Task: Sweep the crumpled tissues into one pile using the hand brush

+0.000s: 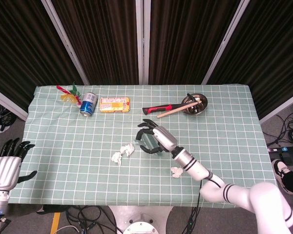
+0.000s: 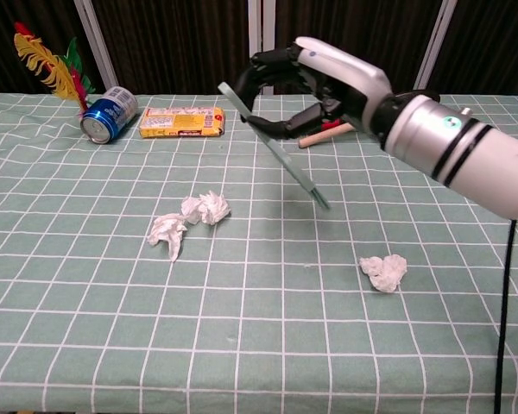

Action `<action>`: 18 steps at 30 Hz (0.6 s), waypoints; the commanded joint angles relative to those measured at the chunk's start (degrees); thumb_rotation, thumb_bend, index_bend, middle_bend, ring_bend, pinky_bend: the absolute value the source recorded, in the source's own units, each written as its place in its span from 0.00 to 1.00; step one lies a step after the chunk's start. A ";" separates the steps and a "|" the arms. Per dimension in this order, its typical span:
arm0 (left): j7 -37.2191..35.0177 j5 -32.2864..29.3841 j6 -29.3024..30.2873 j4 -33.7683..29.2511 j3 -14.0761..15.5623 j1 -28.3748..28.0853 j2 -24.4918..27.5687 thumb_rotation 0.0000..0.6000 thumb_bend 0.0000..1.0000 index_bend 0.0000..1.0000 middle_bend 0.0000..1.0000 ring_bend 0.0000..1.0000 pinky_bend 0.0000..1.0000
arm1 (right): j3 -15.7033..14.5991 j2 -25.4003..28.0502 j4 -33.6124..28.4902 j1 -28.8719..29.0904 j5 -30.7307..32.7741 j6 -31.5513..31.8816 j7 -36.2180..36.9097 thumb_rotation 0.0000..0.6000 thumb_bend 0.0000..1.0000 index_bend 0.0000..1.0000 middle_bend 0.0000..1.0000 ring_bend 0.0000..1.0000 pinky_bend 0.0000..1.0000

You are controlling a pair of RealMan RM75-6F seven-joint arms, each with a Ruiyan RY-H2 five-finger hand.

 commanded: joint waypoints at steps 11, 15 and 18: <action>-1.06 1.04 -0.38 -1.16 0.13 -0.64 0.68 1.00 0.00 0.21 0.16 0.05 0.07 | -9.83 12.35 -19.95 -17.85 0.00 10.79 -18.70 1.00 0.63 0.58 0.58 0.18 0.03; -1.40 1.24 -0.67 -1.59 0.18 -0.87 0.97 1.00 0.00 0.21 0.16 0.05 0.07 | -10.16 10.38 -19.03 -20.04 -0.52 12.05 -19.89 1.00 0.64 0.58 0.58 0.18 0.01; -1.27 1.70 -0.47 -1.92 0.21 -0.97 1.03 1.00 0.00 0.21 0.16 0.05 0.07 | -9.50 7.42 -17.68 -20.89 -1.61 13.19 -21.92 1.00 0.66 0.58 0.59 0.18 0.00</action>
